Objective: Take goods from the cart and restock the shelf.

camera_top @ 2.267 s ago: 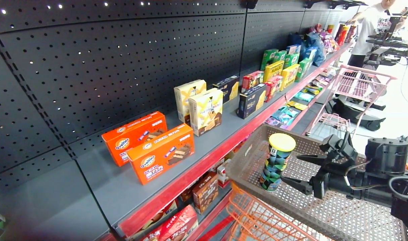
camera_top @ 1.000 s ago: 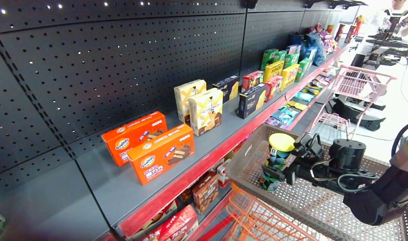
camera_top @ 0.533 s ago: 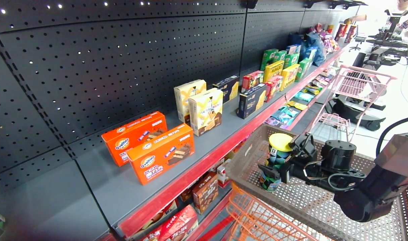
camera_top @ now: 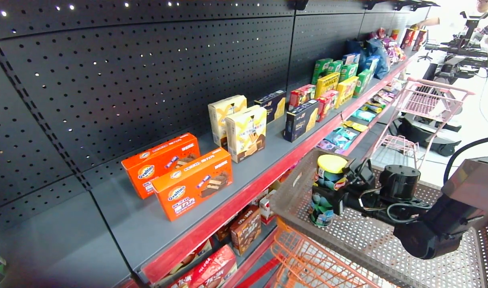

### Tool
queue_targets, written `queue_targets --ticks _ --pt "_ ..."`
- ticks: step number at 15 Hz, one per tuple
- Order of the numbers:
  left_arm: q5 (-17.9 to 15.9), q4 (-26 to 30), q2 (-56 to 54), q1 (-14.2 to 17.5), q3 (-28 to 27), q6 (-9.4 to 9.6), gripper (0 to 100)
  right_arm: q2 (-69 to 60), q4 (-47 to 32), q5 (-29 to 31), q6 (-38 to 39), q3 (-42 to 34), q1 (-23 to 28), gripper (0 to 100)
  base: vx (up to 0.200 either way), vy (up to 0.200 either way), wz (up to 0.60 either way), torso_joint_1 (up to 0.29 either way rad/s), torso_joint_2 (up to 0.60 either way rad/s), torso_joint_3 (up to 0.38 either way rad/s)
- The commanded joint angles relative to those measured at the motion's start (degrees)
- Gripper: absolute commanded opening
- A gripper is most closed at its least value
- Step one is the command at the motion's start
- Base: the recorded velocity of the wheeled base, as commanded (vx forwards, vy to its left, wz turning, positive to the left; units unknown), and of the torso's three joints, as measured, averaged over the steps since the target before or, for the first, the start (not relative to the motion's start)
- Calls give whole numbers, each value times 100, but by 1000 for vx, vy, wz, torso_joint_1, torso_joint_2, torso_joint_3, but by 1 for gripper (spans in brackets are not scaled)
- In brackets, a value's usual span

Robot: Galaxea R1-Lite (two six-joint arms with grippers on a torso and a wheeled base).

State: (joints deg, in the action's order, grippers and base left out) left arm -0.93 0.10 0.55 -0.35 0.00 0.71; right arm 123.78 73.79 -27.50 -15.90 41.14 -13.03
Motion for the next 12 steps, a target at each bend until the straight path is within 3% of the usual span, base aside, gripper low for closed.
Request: queue_targets --ticks 1,4,8,12 --pt "5 -1 7 0 0 0 100 -214 -137 -1 -1 -27 -6 0 0 0 0 0 0 0" --pt "5 -1 7 0 0 0 100 -1163 -1165 -1 -10 -124 73 0 0 0 0 0 0 0" --pt "5 -1 7 0 0 0 100 -1893 -1569 -1 236 -449 178 0 0 0 0 0 0 0" --pt "5 -1 7 0 0 0 100 -4152 -2940 26 509 -1214 143 0 0 0 0 0 0 0"
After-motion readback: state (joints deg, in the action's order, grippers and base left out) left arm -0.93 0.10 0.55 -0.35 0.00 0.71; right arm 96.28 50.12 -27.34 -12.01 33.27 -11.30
